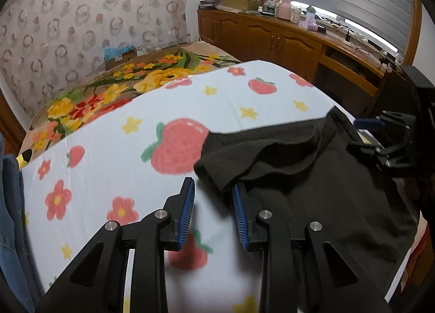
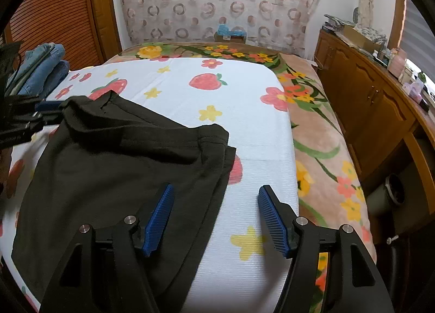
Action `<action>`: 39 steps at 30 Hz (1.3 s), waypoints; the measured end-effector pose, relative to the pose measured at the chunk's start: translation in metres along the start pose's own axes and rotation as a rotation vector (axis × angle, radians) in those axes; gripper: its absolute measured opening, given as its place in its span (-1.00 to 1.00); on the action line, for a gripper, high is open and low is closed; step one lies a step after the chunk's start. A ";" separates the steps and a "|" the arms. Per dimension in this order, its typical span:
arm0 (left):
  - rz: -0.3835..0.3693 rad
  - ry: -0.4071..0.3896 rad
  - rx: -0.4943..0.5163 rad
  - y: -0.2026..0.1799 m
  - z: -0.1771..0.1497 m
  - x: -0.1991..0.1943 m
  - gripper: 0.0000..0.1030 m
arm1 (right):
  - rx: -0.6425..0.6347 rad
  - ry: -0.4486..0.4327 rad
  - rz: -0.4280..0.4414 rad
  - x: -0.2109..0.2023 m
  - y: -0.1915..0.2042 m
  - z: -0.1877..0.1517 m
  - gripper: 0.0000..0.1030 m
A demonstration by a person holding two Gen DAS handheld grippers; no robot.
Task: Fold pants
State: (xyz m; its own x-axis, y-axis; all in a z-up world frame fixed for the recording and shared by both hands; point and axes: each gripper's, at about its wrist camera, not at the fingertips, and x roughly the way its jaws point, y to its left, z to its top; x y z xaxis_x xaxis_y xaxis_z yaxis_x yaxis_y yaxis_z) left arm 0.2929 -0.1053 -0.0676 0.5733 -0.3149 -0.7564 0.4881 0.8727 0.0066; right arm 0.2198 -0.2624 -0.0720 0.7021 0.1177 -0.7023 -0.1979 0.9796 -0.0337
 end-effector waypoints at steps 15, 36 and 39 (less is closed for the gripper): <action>-0.012 0.003 -0.011 0.005 0.029 0.027 -0.41 | 0.001 0.001 0.005 -0.002 -0.005 -0.001 0.36; 0.000 -0.063 -0.015 0.014 0.034 0.017 -0.97 | 0.001 0.000 0.008 -0.002 -0.007 -0.002 0.39; 0.024 -0.089 -0.041 0.021 0.036 0.016 -0.97 | 0.001 0.000 0.008 -0.003 -0.007 -0.002 0.39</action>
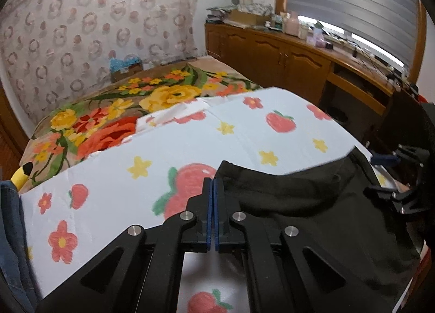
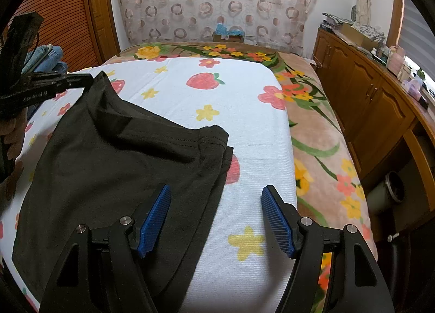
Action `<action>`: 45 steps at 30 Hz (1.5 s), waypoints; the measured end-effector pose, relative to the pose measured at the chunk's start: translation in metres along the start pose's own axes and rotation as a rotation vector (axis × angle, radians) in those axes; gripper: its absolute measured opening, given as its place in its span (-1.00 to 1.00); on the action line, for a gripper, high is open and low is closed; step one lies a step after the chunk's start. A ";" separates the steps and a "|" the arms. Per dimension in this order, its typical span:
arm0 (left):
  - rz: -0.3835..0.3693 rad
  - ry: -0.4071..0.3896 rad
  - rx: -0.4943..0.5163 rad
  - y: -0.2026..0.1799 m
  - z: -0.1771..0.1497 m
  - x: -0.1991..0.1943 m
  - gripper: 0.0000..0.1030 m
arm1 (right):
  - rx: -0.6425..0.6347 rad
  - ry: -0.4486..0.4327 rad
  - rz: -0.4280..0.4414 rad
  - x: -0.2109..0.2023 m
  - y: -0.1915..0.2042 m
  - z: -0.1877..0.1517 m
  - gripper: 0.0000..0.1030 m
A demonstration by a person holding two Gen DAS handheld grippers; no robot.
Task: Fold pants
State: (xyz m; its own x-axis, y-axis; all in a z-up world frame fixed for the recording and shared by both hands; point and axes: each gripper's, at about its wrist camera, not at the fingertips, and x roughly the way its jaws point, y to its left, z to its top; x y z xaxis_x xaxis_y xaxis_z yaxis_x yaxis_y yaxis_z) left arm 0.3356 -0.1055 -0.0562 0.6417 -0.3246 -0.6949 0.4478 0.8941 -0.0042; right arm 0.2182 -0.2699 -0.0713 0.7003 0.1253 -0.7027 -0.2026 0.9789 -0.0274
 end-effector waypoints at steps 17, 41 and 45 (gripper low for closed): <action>0.023 -0.001 -0.038 0.003 -0.012 -0.025 -0.96 | 0.005 0.000 0.003 0.001 -0.003 0.000 0.42; -0.019 -0.088 -0.035 -0.037 -0.070 -0.121 0.63 | 0.014 -0.105 -0.006 -0.085 0.025 -0.046 0.42; -0.031 -0.089 -0.038 -0.045 -0.083 -0.132 0.63 | 0.012 -0.114 -0.007 -0.097 0.035 -0.056 0.42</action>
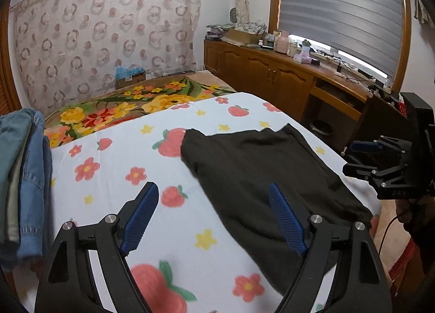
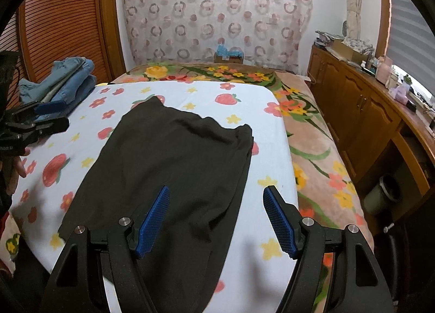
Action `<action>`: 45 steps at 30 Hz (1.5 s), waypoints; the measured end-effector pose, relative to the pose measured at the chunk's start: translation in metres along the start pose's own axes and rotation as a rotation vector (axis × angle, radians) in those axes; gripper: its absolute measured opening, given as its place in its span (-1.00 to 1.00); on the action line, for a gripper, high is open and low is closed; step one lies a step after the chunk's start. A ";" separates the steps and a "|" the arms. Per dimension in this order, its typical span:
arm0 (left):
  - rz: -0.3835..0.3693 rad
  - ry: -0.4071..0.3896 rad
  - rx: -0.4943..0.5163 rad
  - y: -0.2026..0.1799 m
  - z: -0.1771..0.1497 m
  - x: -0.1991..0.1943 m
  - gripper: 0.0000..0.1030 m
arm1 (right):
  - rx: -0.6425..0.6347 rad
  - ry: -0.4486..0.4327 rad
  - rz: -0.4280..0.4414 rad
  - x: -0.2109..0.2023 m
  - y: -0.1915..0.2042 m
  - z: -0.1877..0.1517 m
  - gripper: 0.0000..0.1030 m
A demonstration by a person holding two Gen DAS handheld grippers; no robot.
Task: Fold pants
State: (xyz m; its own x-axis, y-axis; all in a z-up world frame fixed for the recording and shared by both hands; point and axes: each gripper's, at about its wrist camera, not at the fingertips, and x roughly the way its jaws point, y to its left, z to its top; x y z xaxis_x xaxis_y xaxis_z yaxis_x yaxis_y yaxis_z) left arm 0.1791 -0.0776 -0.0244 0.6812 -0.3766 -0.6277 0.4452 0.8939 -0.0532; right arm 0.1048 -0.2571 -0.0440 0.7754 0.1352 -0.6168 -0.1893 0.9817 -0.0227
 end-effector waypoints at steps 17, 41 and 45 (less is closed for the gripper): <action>-0.045 0.101 0.001 -0.046 -0.071 -0.008 0.63 | 0.028 0.020 0.044 -0.028 0.014 -0.040 0.35; -0.018 0.155 -0.017 -0.039 -0.095 0.002 0.63 | 0.111 0.026 0.079 -0.028 0.012 -0.063 -0.37; -0.018 0.152 -0.018 -0.039 -0.094 0.002 0.63 | 0.083 0.033 0.077 -0.028 0.015 -0.064 -0.76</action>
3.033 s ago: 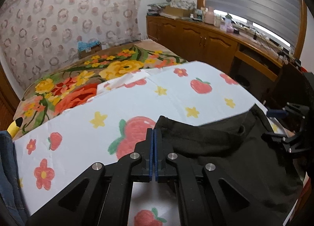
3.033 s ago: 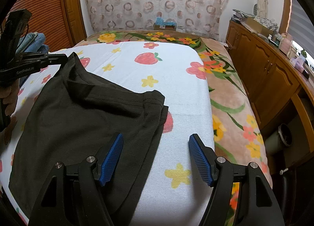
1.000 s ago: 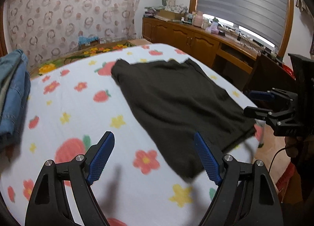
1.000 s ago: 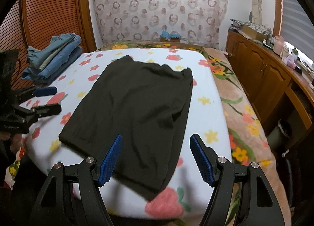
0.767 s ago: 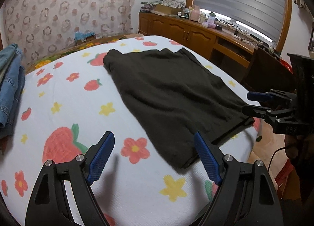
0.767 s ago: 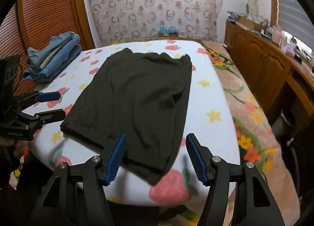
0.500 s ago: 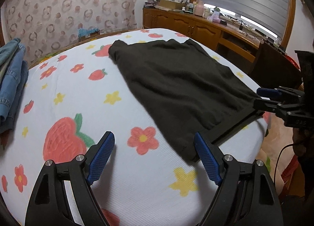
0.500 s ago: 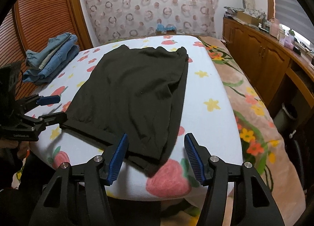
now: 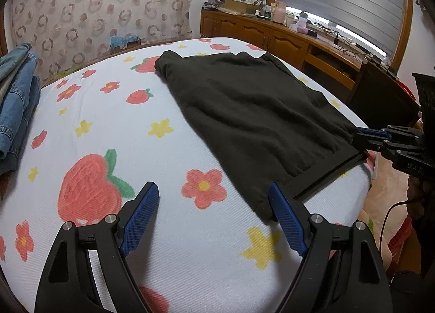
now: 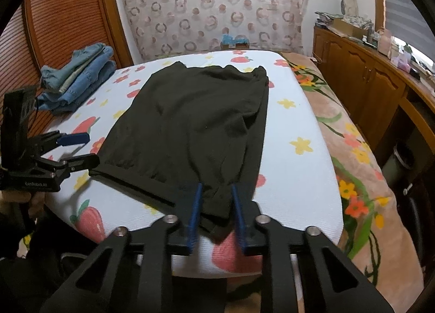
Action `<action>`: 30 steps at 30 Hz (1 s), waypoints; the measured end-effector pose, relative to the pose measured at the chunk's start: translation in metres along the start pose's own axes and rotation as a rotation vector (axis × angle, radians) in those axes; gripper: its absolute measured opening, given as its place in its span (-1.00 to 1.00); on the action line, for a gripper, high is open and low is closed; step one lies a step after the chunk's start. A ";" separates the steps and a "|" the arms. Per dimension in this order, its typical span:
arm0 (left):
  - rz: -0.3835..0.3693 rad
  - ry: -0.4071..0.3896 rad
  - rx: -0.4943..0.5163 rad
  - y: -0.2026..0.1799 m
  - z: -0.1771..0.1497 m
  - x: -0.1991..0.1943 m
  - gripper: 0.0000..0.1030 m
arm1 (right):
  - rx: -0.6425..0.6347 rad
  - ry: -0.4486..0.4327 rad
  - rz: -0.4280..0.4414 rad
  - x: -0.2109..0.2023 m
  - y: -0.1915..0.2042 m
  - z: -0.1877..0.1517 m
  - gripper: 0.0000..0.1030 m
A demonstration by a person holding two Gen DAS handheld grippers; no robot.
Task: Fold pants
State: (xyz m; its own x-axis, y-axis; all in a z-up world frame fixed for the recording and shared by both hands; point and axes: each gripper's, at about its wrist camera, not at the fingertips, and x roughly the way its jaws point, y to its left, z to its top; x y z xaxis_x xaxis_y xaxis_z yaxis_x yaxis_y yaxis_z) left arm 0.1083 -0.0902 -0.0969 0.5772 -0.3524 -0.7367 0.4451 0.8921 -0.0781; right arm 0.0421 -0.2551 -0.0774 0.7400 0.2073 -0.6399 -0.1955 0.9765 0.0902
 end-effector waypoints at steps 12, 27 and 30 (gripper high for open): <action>0.002 -0.005 0.001 -0.001 0.001 0.001 0.64 | -0.037 -0.009 -0.009 -0.013 0.002 -0.006 -0.89; 0.007 -0.025 -0.003 -0.001 0.000 0.002 0.64 | 0.002 0.008 -0.066 0.002 0.000 -0.002 -0.20; 0.006 -0.027 -0.002 -0.002 -0.001 0.002 0.64 | 0.031 0.003 -0.056 0.003 -0.003 -0.003 -0.20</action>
State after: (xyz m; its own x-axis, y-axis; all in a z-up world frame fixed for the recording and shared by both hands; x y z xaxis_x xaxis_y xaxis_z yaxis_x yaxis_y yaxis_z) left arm 0.1082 -0.0920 -0.0984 0.5977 -0.3545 -0.7191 0.4404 0.8947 -0.0750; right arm 0.0431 -0.2573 -0.0821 0.7475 0.1517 -0.6467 -0.1332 0.9880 0.0779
